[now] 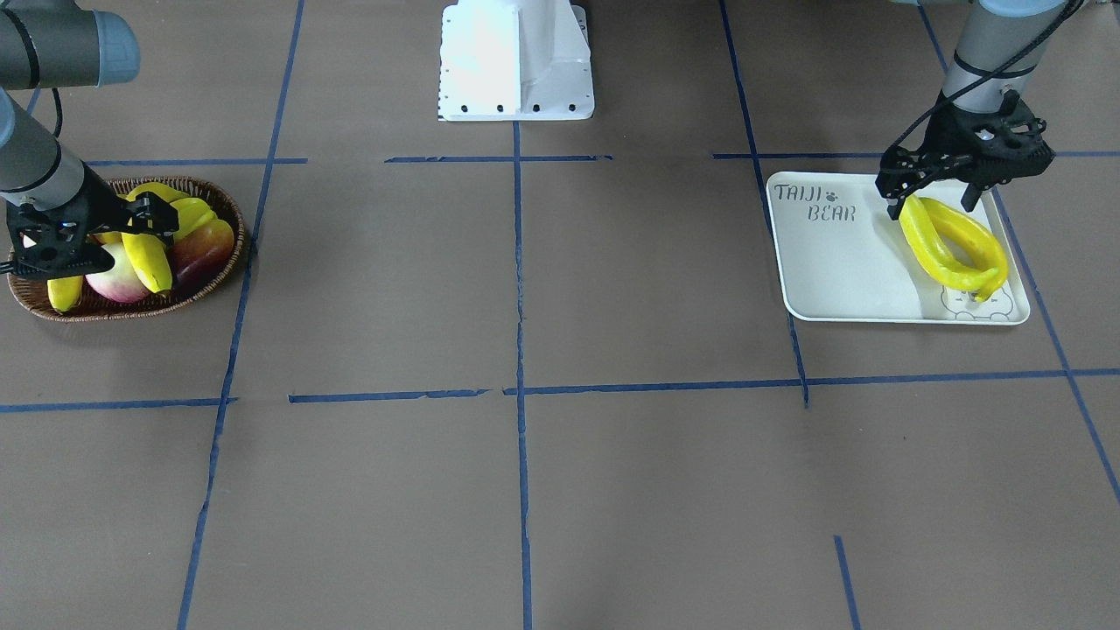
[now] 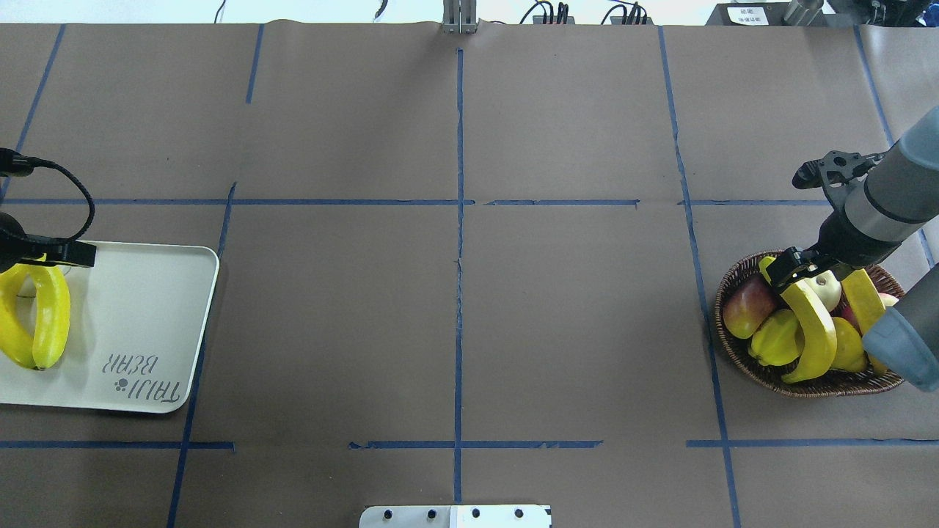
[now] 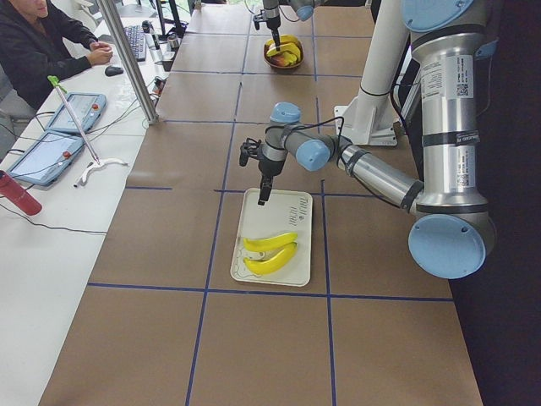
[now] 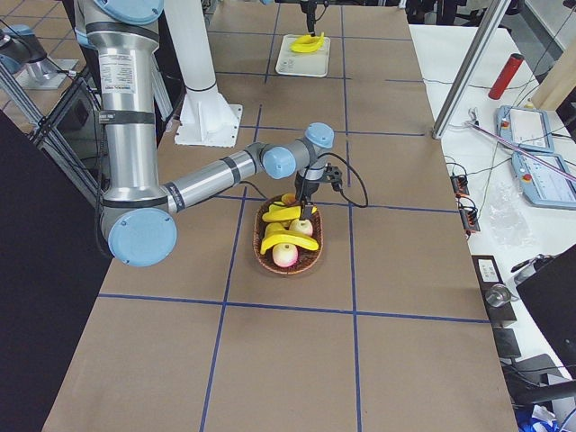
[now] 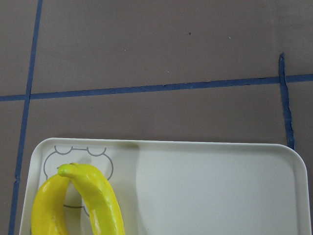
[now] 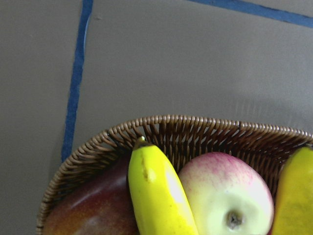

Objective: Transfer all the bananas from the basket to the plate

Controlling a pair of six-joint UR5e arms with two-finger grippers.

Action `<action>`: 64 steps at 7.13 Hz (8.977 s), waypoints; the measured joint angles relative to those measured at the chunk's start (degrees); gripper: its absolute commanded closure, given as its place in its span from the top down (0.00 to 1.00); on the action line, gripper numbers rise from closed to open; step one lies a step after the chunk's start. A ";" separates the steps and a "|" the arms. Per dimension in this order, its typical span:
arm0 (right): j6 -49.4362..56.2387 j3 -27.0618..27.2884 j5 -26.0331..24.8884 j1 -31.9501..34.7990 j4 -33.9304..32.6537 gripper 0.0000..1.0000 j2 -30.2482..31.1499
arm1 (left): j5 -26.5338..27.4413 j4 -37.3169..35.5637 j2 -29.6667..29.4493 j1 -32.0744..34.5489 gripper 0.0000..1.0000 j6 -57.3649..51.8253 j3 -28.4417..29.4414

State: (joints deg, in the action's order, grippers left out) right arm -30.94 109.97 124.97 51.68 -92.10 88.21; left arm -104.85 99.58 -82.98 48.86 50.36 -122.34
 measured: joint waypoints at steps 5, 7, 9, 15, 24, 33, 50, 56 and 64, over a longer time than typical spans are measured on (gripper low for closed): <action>0.20 -0.12 0.37 -0.81 0.03 0.00 -0.05 | -0.09 -0.08 0.01 0.00 1.00 0.08 -0.35; 0.28 3.00 3.44 0.74 -0.65 0.00 -0.09 | -0.09 -0.11 -0.04 0.00 1.00 0.09 -0.36; 0.02 7.68 7.72 5.41 -0.83 0.00 -0.66 | -0.18 -0.19 -0.25 -0.04 1.00 0.30 -0.36; -30.68 10.26 -14.51 2.86 9.51 0.00 -22.62 | -12.07 -0.18 -17.62 -1.47 1.00 34.33 1.14; -62.63 10.58 -73.31 -32.05 16.40 0.00 -28.19 | -4.04 12.56 -40.58 -10.45 1.00 105.76 10.14; -62.59 9.64 -77.05 -35.60 16.19 0.50 -30.81 | -0.75 12.88 -45.44 -14.79 0.00 108.52 14.29; -27.90 19.97 -7.88 -5.01 -21.08 1.00 -13.16 | -3.16 9.79 -1.48 -2.24 0.14 26.20 11.84; -7.30 9.14 -3.15 4.95 -20.86 1.00 -8.91 | 2.09 1.51 -1.14 -6.07 1.00 17.30 7.38; 8.80 -11.55 6.29 12.11 -5.99 1.00 -3.42 | 1.94 -9.57 -4.90 -5.88 1.00 16.26 -1.11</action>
State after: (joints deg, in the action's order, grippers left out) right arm -22.14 98.42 131.26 63.78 -98.10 84.80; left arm -102.92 90.00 -87.88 42.98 66.62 -123.44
